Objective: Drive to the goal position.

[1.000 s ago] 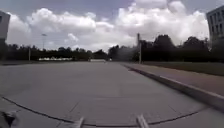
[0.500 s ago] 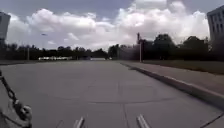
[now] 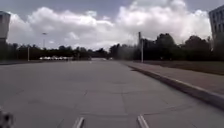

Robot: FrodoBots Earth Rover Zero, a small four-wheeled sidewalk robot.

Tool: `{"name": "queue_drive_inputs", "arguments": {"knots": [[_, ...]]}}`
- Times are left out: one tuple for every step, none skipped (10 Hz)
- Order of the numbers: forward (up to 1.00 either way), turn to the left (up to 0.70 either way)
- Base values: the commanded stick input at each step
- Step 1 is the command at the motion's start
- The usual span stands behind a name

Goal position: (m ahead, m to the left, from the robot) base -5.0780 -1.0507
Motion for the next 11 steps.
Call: {"name": "queue_drive_inputs", "arguments": {"knots": [[0.7,0.0],[0.7,0.0],[0.7,0.0],[0.7,0.0],[0.7,0.0],[0.7,0.0],[0.7,0.0],[0.7,0.0],[0.69,0.0],[0.69,0.0],[0.69,0.0]]}}
